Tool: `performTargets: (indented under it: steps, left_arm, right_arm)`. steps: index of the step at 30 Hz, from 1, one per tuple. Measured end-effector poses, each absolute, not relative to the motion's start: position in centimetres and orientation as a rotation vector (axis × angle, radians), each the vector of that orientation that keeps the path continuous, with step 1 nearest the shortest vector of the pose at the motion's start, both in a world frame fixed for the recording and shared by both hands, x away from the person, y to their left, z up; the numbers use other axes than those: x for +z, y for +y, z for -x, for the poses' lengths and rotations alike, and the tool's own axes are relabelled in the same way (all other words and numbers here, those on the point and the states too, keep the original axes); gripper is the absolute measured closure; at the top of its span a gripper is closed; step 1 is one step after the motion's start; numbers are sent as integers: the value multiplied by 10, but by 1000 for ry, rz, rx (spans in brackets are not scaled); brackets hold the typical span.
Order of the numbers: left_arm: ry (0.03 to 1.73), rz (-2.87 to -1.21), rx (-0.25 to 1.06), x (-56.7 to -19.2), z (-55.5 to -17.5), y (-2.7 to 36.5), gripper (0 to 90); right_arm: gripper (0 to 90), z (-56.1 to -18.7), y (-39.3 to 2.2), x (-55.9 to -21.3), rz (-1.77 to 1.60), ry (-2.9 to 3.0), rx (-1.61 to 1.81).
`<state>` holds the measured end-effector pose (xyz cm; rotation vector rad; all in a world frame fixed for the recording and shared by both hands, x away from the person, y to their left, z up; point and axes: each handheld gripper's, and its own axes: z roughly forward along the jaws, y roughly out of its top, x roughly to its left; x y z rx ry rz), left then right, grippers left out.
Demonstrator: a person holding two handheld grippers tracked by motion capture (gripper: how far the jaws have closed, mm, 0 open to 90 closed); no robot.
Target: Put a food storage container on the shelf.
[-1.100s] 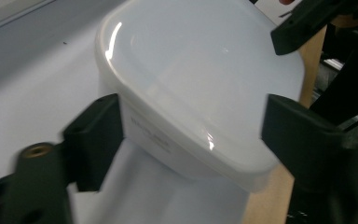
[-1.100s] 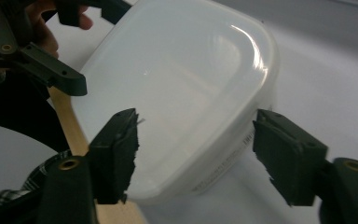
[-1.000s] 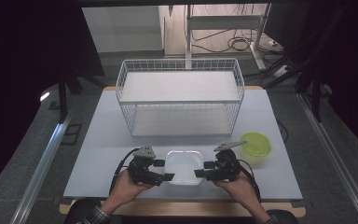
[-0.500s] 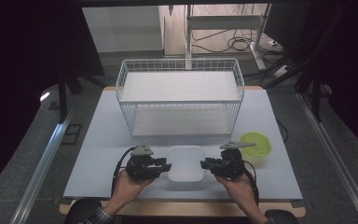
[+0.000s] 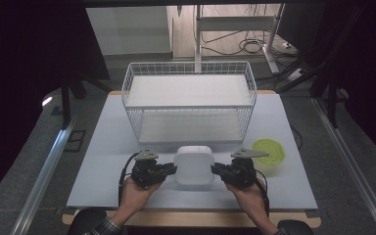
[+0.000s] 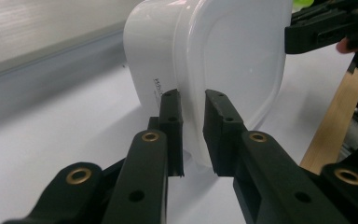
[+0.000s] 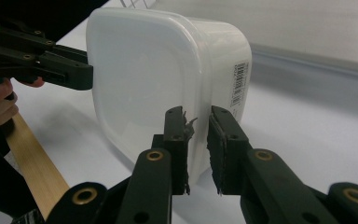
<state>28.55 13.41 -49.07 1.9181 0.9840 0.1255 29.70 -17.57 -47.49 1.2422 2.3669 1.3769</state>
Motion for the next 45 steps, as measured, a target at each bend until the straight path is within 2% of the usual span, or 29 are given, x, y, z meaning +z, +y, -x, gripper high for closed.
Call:
performTargets:
  steps: [19, 45]
  left_arm:
    - [927, -1870, 259, -452, -295, 130, 782]
    - [874, -1778, 418, -373, -312, 145, 782]
  right_arm:
    - [788, -306, -182, -448, -1167, 2292, 1476]
    - [783, -340, -164, -373, -1023, 2229, 1528]
